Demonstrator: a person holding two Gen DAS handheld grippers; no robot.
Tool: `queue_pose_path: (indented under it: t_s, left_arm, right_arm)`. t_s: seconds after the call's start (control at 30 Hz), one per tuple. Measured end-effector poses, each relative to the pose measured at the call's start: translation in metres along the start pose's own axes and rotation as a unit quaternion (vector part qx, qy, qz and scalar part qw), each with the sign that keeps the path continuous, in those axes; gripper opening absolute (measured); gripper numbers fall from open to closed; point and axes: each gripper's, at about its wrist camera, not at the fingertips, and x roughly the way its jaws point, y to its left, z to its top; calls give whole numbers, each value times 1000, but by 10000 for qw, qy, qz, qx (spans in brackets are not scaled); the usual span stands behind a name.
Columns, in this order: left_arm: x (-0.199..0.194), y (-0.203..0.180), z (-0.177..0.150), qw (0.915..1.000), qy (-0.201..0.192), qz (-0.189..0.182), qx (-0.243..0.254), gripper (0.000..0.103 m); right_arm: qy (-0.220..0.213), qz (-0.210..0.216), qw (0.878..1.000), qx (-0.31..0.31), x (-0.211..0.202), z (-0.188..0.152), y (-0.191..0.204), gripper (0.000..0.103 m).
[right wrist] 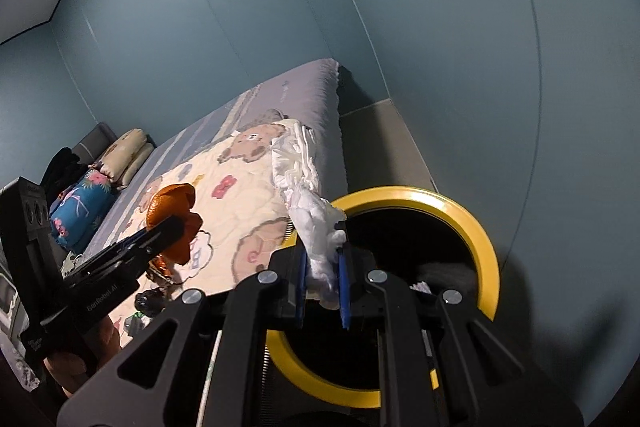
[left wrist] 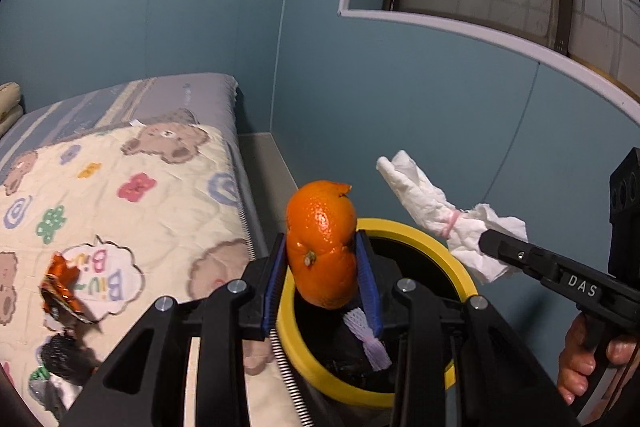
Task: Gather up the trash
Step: 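Carry the orange peel and white tissue to the yellow bin and release both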
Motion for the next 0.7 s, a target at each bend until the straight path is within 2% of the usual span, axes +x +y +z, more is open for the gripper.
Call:
queue_pose_path:
  t_s: [0.33, 0.57, 0.63, 0.7]
  left_arm:
    - [51, -11, -15, 9984, 532, -116, -144, 33]
    - [70, -8, -25, 9962, 787, -204, -304, 36]
    - [71, -9, -26, 9961, 798, -219, -308, 40]
    - [69, -9, -26, 9964, 749, -235, -309, 50]
  right_arm:
    - [225, -97, 9996, 149, 31, -8, -24, 13]
    - [360, -218, 9987, 282, 47, -17, -34, 14]
    - [391, -252, 9984, 330, 50, -17, -37, 19]
    - [385, -267, 9981, 391, 52, -17, -39, 33]
